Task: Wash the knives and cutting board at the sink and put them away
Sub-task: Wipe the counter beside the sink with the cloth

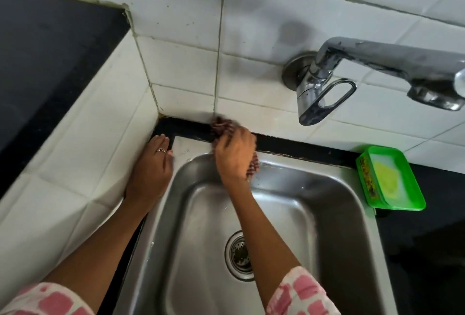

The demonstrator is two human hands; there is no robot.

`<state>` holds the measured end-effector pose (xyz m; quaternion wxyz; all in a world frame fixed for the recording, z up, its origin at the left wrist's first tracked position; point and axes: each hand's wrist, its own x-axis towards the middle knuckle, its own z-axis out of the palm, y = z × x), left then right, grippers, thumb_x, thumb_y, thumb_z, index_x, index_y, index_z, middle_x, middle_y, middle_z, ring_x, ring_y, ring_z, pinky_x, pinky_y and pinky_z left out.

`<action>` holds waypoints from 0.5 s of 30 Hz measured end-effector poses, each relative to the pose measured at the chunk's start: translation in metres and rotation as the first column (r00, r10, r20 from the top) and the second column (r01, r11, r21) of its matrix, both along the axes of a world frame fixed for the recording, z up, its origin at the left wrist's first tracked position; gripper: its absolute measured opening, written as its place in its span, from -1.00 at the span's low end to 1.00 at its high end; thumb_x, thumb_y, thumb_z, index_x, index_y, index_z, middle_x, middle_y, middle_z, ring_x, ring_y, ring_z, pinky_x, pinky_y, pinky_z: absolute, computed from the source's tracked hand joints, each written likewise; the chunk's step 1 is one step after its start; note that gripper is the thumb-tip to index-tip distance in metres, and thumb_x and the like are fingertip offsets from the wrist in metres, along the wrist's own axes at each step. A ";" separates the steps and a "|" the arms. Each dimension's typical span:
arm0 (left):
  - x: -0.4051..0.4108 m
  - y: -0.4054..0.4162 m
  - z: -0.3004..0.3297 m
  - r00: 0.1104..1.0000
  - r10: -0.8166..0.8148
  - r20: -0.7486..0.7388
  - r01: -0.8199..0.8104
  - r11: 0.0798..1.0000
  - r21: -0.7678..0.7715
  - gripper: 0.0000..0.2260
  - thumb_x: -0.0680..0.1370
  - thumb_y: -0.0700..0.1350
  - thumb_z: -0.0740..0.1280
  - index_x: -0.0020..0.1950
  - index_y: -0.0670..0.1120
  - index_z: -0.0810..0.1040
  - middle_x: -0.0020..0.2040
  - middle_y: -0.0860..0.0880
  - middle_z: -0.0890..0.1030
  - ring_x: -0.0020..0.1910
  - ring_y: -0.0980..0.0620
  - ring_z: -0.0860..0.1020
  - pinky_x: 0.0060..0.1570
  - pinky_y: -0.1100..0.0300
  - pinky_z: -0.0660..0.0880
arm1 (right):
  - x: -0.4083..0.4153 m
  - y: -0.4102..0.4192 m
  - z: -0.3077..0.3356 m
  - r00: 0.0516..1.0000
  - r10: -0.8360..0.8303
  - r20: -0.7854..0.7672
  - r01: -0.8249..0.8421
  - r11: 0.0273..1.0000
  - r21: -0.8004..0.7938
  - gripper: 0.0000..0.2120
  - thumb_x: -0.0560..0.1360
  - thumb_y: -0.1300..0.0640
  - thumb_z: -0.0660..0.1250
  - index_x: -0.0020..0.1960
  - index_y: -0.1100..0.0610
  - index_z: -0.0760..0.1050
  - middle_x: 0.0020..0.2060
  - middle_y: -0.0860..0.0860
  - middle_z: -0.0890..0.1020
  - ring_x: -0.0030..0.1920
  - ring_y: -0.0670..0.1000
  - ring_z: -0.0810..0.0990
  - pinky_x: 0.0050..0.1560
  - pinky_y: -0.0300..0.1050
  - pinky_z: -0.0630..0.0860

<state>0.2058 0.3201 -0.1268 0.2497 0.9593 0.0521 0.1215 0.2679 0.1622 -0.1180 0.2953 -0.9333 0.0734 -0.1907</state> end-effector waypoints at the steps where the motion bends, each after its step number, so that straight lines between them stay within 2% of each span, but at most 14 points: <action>1: 0.000 0.000 0.000 1.000 -0.003 -0.006 0.003 1.000 0.006 -0.60 0.55 -0.19 0.10 0.30 -0.38 0.43 0.34 -0.29 0.43 0.37 -0.19 0.37 0.38 0.25 0.09 | 0.002 0.018 0.003 0.995 0.101 0.007 -0.101 0.995 0.002 -0.63 0.42 0.09 0.06 -0.10 0.29 0.57 -0.14 0.21 0.62 -0.15 0.21 0.54 -0.05 0.03 0.48; 4: 0.002 0.002 0.004 1.000 -0.016 0.001 0.016 1.000 -0.007 -0.52 0.56 -0.11 0.00 0.36 -0.40 0.34 0.37 -0.33 0.36 0.39 -0.22 0.33 0.40 0.32 0.00 | 0.013 0.066 0.018 0.915 0.402 -0.043 -0.400 0.915 0.044 -0.71 0.46 0.19 0.14 -0.07 0.34 0.56 -0.07 0.27 0.60 -0.02 0.25 0.51 0.10 0.07 0.39; 7: 0.006 0.004 0.005 0.998 -0.038 0.045 0.040 0.998 -0.053 -0.52 0.57 -0.17 0.07 0.45 -0.36 0.18 0.47 -0.26 0.22 0.46 -0.14 0.21 0.44 0.40 -0.08 | 0.024 0.083 0.021 0.790 0.606 -0.094 -0.605 0.795 0.041 -0.74 0.49 0.24 0.22 0.08 0.36 0.54 0.03 0.26 0.60 0.10 0.23 0.49 0.22 0.01 0.35; 10: 0.003 0.004 0.008 0.997 0.028 0.071 -0.019 0.993 -0.118 -0.56 0.56 -0.22 0.05 0.42 -0.37 0.24 0.43 -0.30 0.27 0.44 -0.12 0.23 0.42 0.44 -0.07 | 0.028 0.078 0.022 0.739 0.668 -0.089 -0.666 0.744 0.050 -0.79 0.49 0.24 0.23 -0.03 0.37 0.55 -0.04 0.27 0.61 0.05 0.23 0.51 0.20 0.01 0.36; 13: -0.004 0.001 0.014 0.994 0.035 0.108 -0.022 0.993 -0.120 -0.59 0.53 -0.18 0.02 0.27 -0.39 0.37 0.28 -0.34 0.40 0.30 -0.14 0.33 0.39 0.34 0.08 | 0.019 0.062 0.022 0.694 0.709 -0.124 -0.700 0.705 0.111 -0.76 0.50 0.19 0.19 -0.15 0.34 0.54 -0.15 0.25 0.61 -0.08 0.20 0.53 0.10 0.00 0.38; 15: -0.004 0.001 0.015 0.995 0.040 0.087 -0.027 0.989 -0.148 -0.57 0.48 -0.15 0.00 0.20 -0.39 0.38 0.22 -0.34 0.43 0.22 -0.16 0.38 0.35 0.28 0.15 | 0.008 0.049 0.026 0.661 0.728 -0.182 -0.705 0.686 0.180 -0.70 0.50 0.14 0.14 -0.16 0.32 0.54 -0.17 0.22 0.62 -0.12 0.17 0.54 0.05 -0.03 0.39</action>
